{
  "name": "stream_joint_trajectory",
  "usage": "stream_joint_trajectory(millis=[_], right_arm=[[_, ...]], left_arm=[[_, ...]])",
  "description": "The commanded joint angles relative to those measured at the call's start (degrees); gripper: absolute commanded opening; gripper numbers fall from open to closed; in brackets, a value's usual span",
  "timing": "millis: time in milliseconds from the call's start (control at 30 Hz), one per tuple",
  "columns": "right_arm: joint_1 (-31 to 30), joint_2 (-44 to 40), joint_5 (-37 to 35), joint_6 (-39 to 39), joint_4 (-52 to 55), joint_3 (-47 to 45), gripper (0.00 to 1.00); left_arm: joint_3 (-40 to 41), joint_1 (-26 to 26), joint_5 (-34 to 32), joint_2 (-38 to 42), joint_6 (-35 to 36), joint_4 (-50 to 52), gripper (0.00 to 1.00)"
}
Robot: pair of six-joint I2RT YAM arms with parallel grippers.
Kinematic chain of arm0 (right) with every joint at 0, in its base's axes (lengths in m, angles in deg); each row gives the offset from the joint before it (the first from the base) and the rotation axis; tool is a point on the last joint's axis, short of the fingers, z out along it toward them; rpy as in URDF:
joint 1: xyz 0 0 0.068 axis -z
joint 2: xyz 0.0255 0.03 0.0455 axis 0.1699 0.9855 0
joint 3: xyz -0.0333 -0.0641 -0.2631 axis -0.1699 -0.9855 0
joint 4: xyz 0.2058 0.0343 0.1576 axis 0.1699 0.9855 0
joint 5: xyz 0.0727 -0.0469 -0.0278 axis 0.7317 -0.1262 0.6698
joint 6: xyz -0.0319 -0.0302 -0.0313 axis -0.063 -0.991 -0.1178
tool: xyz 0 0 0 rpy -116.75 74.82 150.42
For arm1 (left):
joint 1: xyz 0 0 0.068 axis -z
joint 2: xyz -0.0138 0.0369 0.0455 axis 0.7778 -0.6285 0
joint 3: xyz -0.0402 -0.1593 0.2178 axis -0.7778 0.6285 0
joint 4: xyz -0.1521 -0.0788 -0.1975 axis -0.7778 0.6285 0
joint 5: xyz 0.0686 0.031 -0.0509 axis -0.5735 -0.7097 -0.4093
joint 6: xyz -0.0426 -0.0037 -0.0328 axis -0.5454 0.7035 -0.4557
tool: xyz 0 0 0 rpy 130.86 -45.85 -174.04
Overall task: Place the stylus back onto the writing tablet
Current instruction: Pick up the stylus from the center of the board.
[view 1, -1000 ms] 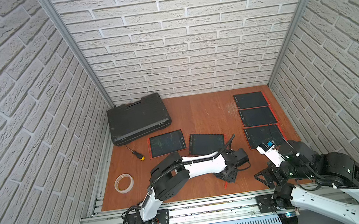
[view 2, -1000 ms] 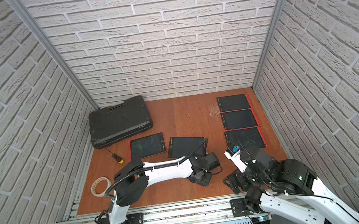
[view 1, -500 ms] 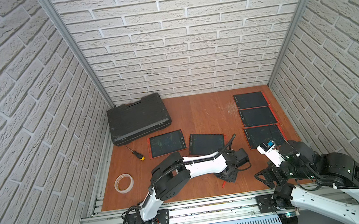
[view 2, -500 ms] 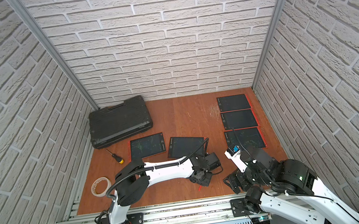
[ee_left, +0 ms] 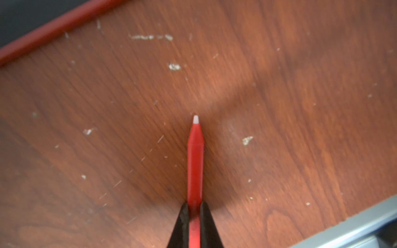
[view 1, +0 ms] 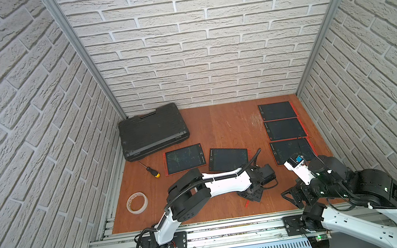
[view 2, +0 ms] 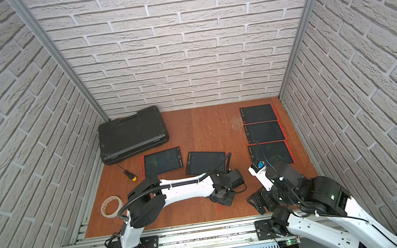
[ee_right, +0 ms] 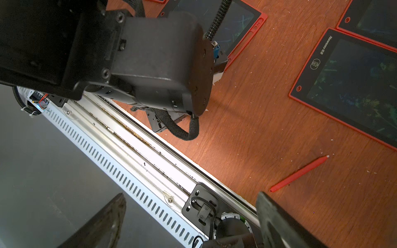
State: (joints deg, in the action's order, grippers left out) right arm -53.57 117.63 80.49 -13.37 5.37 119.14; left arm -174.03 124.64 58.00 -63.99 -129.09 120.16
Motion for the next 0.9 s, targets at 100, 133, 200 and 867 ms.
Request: stream_joint_trajectory(millis=[100,133,200,867], right_arm=[[-0.42,0.53,-0.76,0.41,-1.68,-0.44,0.93],[-0.42,0.50,-0.76,0.41,-1.75,-0.36,0.94],[-0.42,0.64,-0.81,0.46,-1.75,-0.36,0.93],[-0.42,1.73,-4.69,3.26,-1.36,0.44,0.91]], left_arm=[[-0.50,-0.47,-1.95,1.79,0.46,2.11,0.06],[-0.42,-0.63,-2.03,2.09,0.46,2.14,0.06],[-0.18,-1.02,-2.30,2.58,0.55,2.05,0.06],[1.43,-5.53,-2.89,6.25,-0.48,-0.52,0.07]])
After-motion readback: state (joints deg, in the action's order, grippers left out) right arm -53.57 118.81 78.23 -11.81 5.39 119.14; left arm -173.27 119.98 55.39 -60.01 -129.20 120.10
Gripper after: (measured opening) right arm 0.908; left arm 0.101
